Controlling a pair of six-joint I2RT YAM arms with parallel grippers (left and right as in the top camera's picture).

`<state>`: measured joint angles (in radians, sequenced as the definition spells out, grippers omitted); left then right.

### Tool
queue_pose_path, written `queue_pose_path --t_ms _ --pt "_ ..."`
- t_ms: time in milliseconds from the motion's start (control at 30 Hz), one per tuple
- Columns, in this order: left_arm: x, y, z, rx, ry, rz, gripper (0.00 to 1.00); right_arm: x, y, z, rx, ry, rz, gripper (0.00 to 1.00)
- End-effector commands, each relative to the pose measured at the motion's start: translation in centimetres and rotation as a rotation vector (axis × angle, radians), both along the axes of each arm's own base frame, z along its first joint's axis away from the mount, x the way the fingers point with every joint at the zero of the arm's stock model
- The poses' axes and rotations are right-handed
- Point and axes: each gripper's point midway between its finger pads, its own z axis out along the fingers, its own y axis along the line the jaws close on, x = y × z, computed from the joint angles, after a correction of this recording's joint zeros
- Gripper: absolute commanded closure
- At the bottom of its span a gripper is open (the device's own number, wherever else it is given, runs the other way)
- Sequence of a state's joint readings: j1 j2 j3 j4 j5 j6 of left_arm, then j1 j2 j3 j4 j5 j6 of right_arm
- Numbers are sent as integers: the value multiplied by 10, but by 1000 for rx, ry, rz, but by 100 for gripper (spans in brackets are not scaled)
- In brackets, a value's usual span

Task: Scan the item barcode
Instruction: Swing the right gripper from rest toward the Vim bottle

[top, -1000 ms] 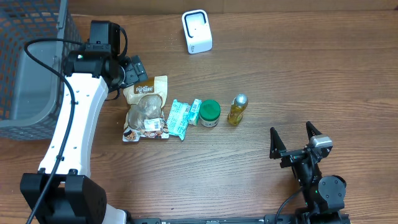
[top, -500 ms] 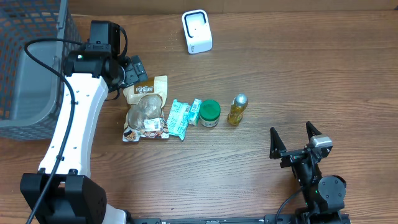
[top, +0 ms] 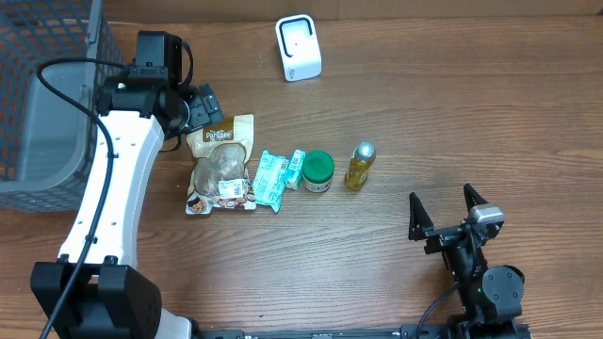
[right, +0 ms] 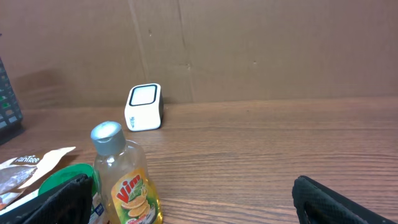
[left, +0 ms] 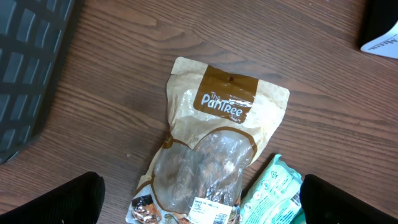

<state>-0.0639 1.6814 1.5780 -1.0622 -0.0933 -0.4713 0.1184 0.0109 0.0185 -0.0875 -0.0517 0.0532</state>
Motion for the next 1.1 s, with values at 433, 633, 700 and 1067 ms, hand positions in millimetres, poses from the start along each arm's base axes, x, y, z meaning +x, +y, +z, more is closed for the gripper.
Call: queue_pose_path --t_ms 433,633,700,1067 --pt "2 0 6 6 -17 -3 0 0 -2 -2 97 16 -11 0" --pt "2 0 6 7 -17 -2 1 -5 -11 3 144 81 -68 0" --pt "2 0 6 6 -17 -2 0 -9 -18 13 140 97 -107 0" --pt "2 0 6 7 -18 -2 0 -18 -20 161 145 98 -115 0"
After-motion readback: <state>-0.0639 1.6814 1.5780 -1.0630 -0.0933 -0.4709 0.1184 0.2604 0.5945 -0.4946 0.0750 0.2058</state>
